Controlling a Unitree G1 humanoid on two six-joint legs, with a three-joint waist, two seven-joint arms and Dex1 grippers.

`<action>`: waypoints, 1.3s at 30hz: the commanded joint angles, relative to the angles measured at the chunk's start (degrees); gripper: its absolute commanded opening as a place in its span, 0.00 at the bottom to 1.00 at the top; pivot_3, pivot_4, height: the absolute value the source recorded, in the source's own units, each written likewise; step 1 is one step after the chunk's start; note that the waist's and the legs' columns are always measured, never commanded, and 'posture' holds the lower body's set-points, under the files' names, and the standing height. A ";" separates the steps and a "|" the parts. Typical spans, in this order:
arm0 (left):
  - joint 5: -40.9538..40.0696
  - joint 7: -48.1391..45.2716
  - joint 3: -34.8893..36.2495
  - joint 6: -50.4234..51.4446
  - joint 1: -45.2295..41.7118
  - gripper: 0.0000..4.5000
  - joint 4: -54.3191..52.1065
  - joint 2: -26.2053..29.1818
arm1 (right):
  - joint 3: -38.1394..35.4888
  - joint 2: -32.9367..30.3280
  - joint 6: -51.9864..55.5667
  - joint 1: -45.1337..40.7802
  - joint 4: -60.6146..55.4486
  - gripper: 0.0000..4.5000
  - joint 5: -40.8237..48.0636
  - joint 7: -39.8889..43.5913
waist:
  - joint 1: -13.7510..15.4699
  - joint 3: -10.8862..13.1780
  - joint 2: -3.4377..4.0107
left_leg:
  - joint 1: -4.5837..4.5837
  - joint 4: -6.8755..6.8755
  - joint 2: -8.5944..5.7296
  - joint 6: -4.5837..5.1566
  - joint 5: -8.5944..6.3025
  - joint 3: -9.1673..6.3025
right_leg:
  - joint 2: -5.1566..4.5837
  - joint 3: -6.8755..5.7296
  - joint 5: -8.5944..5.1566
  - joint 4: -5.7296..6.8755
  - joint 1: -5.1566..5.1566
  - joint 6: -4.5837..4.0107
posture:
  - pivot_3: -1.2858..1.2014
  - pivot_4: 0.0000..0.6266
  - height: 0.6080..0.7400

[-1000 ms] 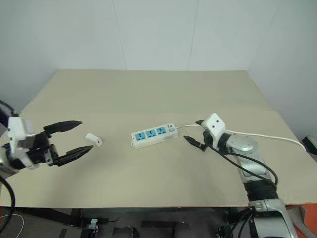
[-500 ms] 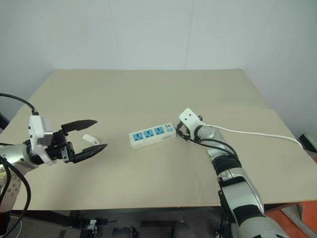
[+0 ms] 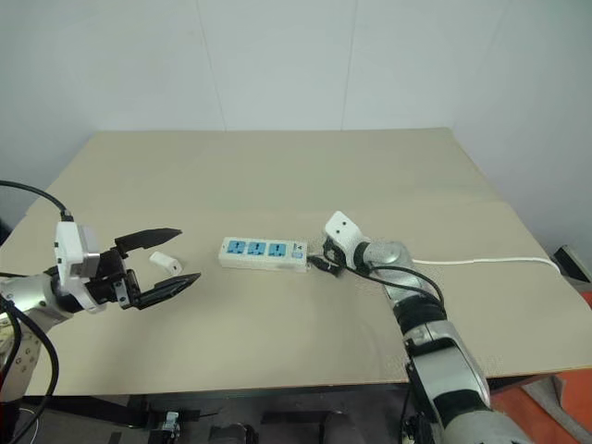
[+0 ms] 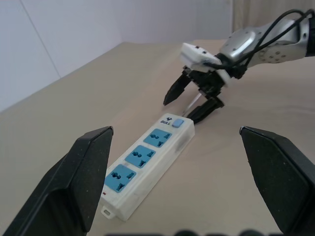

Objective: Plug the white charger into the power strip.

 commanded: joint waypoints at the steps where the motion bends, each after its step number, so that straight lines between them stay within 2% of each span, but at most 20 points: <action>1: -0.03 0.16 1.11 -1.34 -0.53 1.00 -0.99 0.42 | 0.16 -1.50 2.88 1.24 -8.22 0.99 1.79 2.98 | -0.10 0.00 0.00 | 0.02 0.00 0.00 0.00 0.00 0.00 | 0.00 0.00 0.00 0.01 0.00 0.00 | 0.52 0.24 1.00; 8: 0.39 -0.73 -0.80 -1.69 -2.65 1.00 0.46 0.30 | -0.15 -1.63 0.74 -0.75 -1.65 0.99 1.88 4.18 | 0.07 0.00 -0.01 | 0.04 0.02 -0.01 0.00 0.00 0.00 | 0.01 0.01 0.01 -0.03 0.04 0.02 | 0.52 0.24 1.00; 12: 0.39 -0.90 -1.48 -1.63 -3.31 1.00 0.44 0.12 | 0.58 -0.45 -1.35 -3.95 7.70 0.99 0.01 2.98 | -0.10 0.00 -0.01 | 0.03 0.01 -0.01 0.00 0.00 0.00 | 0.01 0.01 0.01 -0.04 0.04 0.01 | 0.52 0.24 1.00; 13: 0.34 -0.91 -1.58 -1.62 -3.33 1.00 0.29 0.14 | 0.73 -0.32 -2.04 -4.57 9.68 0.95 -0.30 2.91 | -0.10 0.00 -0.01 | 0.04 0.01 -0.01 0.00 0.00 0.00 | 0.01 0.01 0.01 -0.03 0.05 0.01 | 0.52 0.24 1.00; 16: 0.15 -0.91 -1.54 -1.62 -3.04 1.00 -0.19 0.20 | 0.83 -0.74 -3.20 -5.37 12.53 0.79 -0.37 4.39 | -0.03 -0.01 -0.01 | 0.08 0.01 0.00 0.00 0.00 0.00 | 0.01 -0.01 0.01 -0.02 0.08 0.01 | 0.52 0.24 1.00; 26: 0.02 -0.91 -1.56 -1.81 -2.44 1.00 -0.74 0.02 | 0.54 -3.26 -3.08 -2.78 9.17 0.03 0.44 8.93 | 0.54 -0.01 -0.01 | 0.11 0.03 -0.01 0.00 0.00 -0.01 | 0.00 -0.01 0.00 -0.04 0.17 0.03 | 0.52 0.24 1.00; 30: -0.02 -1.15 -1.88 -1.93 -2.78 1.00 -0.42 -0.13 | -0.14 -4.68 -1.79 1.03 1.09 0.00 1.72 9.74 | 0.70 -0.01 -0.01 | 0.10 0.03 -0.01 0.00 0.00 -0.01 | 0.01 -0.02 0.00 -0.04 0.17 0.03 | 0.52 0.24 1.00; 33: -0.12 -1.32 -1.90 -1.89 -2.72 1.00 -0.39 -0.19 | -1.09 -6.38 2.21 6.43 -10.13 0.00 4.22 10.67 | 1.05 -0.01 -0.01 | 0.07 0.03 -0.01 0.00 0.00 -0.01 | 0.00 -0.02 0.00 -0.06 0.15 0.04 | 0.52 0.24 1.00; 39: -0.15 -1.45 -2.07 -1.77 -2.58 1.00 -0.34 -0.35 | -1.33 -7.16 16.54 19.31 -32.89 0.00 5.87 5.64 | 1.27 -0.01 -0.02 | 0.08 0.03 0.00 0.00 0.00 -0.01 | 0.01 -0.01 -0.02 -0.03 0.11 0.06 | 0.52 0.24 1.00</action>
